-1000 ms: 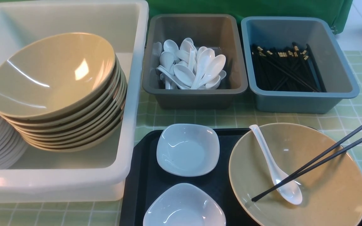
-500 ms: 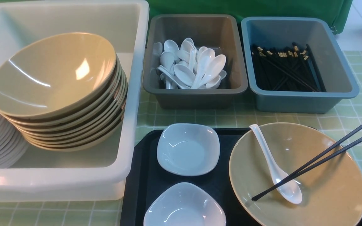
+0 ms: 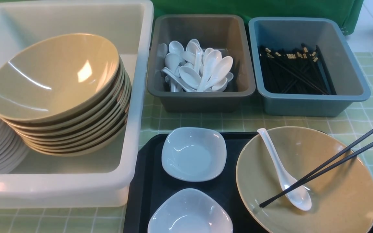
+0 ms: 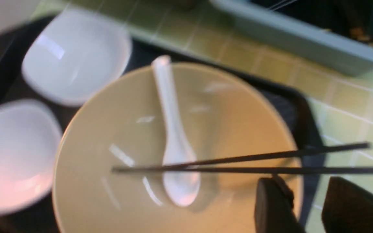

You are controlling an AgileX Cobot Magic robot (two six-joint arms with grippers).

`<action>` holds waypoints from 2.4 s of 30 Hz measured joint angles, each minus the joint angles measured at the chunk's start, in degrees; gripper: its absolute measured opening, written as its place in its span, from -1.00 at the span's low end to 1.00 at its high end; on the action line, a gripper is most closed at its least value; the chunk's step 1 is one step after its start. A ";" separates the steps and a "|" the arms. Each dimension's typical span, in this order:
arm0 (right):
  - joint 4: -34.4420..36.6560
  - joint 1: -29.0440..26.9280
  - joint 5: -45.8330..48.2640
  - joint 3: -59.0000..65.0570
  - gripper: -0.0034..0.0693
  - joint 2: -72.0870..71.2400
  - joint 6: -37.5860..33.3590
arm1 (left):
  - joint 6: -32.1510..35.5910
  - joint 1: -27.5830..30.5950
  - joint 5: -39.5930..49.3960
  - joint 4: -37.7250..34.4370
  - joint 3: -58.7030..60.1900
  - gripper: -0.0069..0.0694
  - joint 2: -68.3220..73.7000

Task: On green table put chopsticks spoon bowls plates into blue grey white boxes.
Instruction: 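Move the grippers toward the tableware on the black tray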

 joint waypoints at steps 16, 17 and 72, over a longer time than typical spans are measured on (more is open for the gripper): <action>-20.50 18.38 8.00 -11.52 0.07 22.09 -31.80 | 37.58 -15.42 25.13 -19.69 -12.16 -0.82 16.46; -21.12 18.70 7.90 -11.52 0.07 22.93 -33.50 | 38.66 -15.44 25.13 -20.45 -12.22 -0.82 16.51; -31.40 23.21 11.93 -13.59 -0.79 34.87 -43.91 | 44.90 -15.48 23.88 -23.00 -12.38 -0.82 16.52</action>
